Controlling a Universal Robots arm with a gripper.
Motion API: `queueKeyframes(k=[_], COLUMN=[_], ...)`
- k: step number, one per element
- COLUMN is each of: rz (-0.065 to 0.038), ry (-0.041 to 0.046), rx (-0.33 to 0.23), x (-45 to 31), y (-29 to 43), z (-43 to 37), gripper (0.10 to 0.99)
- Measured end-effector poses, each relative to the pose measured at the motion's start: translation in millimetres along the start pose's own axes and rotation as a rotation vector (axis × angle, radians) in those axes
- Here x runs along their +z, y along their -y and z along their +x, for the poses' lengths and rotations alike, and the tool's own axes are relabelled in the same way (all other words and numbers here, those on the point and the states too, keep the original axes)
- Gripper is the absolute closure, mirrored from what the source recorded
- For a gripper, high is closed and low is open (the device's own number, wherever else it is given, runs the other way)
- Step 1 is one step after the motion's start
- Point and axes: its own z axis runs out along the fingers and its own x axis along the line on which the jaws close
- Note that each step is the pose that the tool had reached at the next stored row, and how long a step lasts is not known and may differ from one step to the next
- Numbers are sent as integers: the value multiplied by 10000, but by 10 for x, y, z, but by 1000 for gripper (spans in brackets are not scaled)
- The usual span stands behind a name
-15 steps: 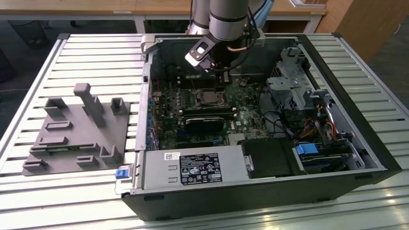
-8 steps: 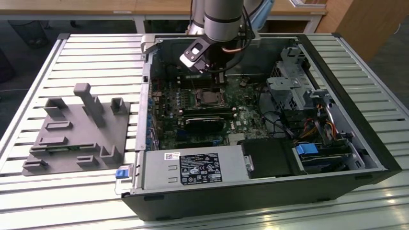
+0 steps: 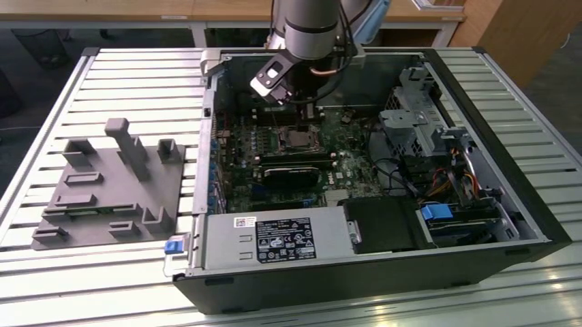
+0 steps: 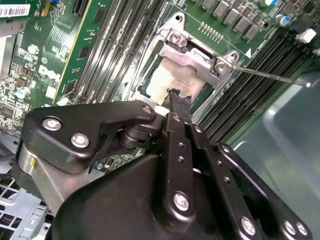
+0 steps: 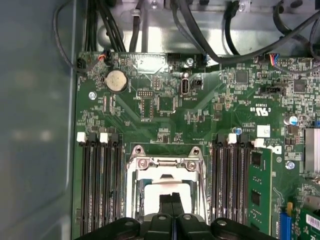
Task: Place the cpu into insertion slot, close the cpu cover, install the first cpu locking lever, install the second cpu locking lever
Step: 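Close the cpu cover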
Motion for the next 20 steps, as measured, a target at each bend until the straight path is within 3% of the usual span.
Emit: queueKeyframes(k=[11,20], rz=[0,-1], ry=[0,-1], rx=[-1,-1], x=[54,145], y=[103,178], z=[0,0], gripper=[980,980])
